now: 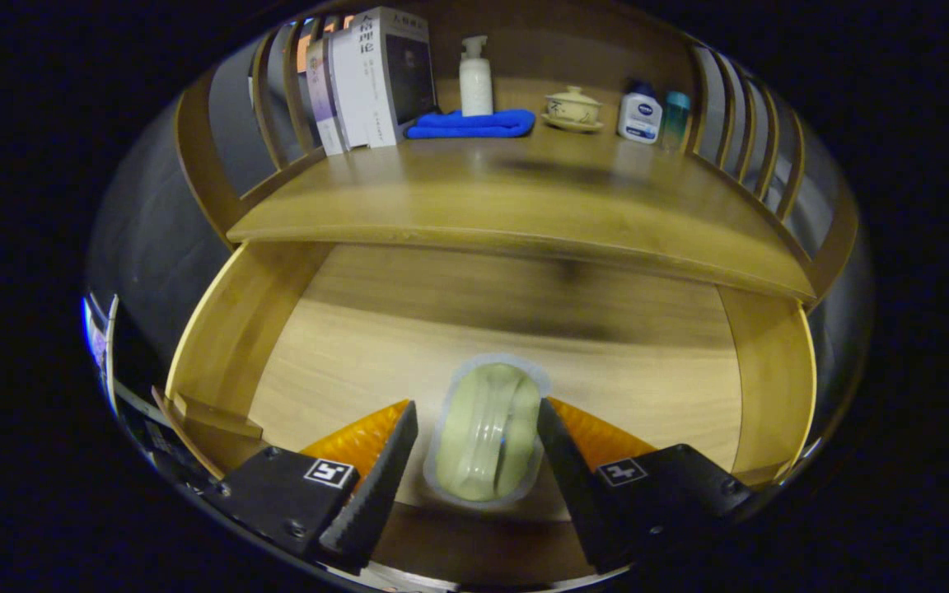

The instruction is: Pull open the drawer, take out the items inside it, and place them on the countertop above the cabinet.

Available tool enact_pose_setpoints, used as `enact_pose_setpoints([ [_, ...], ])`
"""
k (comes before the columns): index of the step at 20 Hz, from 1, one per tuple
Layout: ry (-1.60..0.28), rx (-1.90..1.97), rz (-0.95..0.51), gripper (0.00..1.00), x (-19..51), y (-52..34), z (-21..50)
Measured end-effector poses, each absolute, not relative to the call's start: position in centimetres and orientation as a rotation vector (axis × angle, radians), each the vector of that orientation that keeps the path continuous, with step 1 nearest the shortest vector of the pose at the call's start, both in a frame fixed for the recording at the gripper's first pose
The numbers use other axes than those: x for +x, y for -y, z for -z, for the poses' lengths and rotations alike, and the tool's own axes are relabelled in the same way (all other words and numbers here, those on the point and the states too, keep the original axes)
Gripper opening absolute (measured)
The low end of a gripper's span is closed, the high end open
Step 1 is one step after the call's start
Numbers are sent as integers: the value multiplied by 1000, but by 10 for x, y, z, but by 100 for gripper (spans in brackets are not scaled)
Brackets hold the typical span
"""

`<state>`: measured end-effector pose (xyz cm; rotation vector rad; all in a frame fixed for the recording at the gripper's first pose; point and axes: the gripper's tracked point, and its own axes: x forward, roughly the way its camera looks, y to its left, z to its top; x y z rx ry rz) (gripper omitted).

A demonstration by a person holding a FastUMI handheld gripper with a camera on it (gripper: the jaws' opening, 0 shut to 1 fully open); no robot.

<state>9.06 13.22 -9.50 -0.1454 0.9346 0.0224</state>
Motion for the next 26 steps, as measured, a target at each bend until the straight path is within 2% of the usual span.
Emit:
enact_pose_setpoints([
  [3, -948, -166, -10, 80, 90, -128, 101],
  [9, -940, -153, 10, 23, 94, -124, 101],
  [10, -933, -165, 1, 20, 94, -124, 99],
  [15, -910, -165, -19, 16, 95, -125, 98],
  [26, -853, -283, -57, 16, 94, -126, 62],
])
